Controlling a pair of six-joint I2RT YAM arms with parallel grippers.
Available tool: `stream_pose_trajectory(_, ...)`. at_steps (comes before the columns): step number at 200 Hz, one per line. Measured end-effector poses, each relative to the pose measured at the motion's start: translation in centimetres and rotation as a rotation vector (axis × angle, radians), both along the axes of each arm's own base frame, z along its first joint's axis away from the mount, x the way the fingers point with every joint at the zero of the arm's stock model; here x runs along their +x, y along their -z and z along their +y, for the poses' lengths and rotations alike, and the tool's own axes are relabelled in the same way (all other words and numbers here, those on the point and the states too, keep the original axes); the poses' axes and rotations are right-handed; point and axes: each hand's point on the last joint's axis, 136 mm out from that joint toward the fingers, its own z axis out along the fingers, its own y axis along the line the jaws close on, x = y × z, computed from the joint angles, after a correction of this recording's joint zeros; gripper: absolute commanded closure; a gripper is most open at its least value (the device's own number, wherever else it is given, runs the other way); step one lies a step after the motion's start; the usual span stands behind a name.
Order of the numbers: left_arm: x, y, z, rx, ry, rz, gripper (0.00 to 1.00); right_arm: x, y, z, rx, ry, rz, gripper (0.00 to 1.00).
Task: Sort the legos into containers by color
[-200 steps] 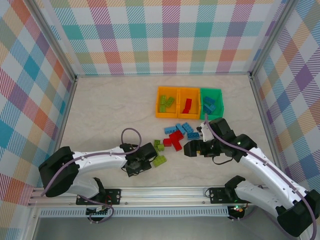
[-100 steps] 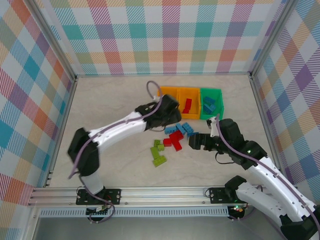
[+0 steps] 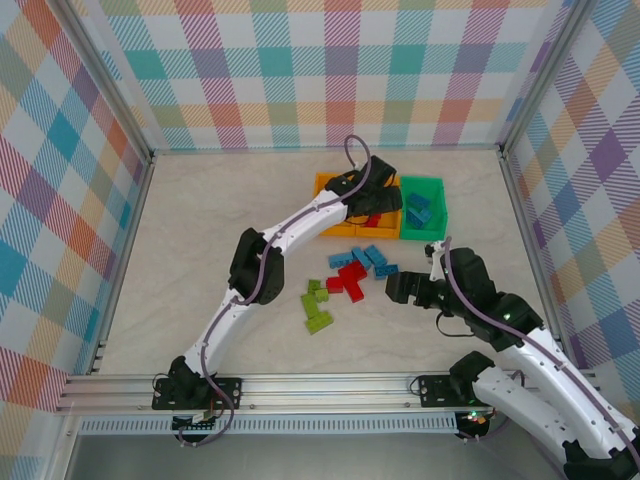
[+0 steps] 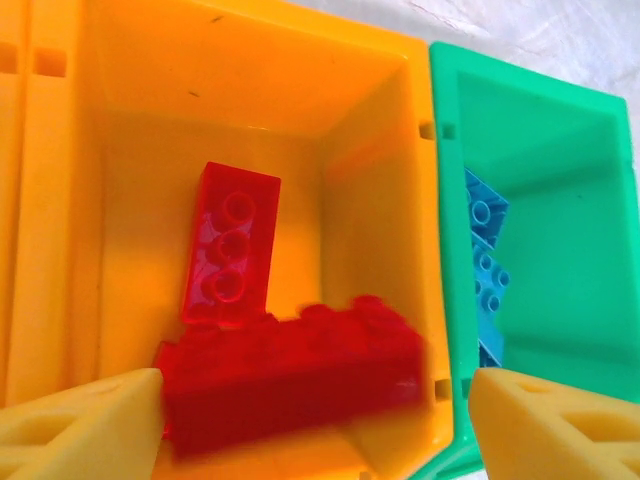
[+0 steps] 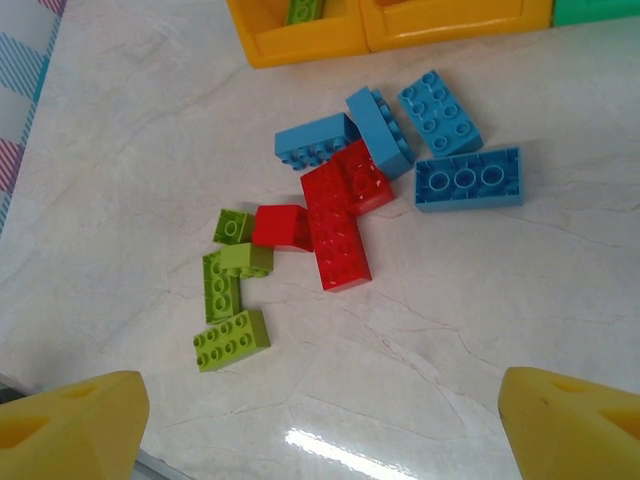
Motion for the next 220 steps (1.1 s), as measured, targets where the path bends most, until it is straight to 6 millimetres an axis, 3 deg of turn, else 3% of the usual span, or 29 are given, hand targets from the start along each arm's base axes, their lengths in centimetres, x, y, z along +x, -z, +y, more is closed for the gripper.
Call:
stream_pose_trajectory(33, -0.8, -1.0, 0.0, -0.008, 0.052, 0.0, 0.17, 0.1, 1.4, -0.3, -0.017, 0.028, 0.028, 0.07)
stream_pose_trajectory(53, -3.4, -1.9, 1.1, -0.009, 0.088, 0.023, 0.17, 0.7, 2.2, -0.8, -0.055, 0.067, 0.039, 0.06)
stream_pose_trajectory(67, -5.7, -3.8, 2.6, -0.011, 0.116, 0.007, 0.17, 1.3, 2.9, -1.3, -0.098, 0.093, 0.044, 0.05)
stream_pose_trajectory(80, -8.3, -7.0, 4.1, -0.021, 0.153, -0.046, 0.16, 2.0, 3.7, -1.6, -0.15, 0.102, 0.051, 0.03)
stream_pose_trajectory(117, -16.8, -19.4, 9.6, -0.096, 0.294, -0.361, 0.18, 4.3, 7.3, -0.9, -0.294, 0.062, 0.089, 0.0)
stream_pose_trajectory(138, -20.7, -22.5, 13.7, -0.093, 0.353, -0.504, 0.19, 5.8, 9.6, -0.2, -0.353, 0.03, 0.108, 0.0)
stream_pose_trajectory(159, -23.4, -21.6, 16.9, -0.012, 0.428, -0.576, 0.21, 7.0, 11.6, 0.5, -0.389, 0.007, 0.123, 0.0)
stream_pose_trajectory(206, -29.1, -13.9, 21.4, 0.292, 0.797, -0.628, 0.1, 9.0, 16.0, 1.1, -0.472, -0.027, 0.176, 0.0)
stream_pose_trajectory(220, -30.1, -11.8, 22.2, 0.351, 0.886, -0.639, 0.07, 9.6, 16.6, 1.2, -0.497, -0.035, 0.177, 0.05)
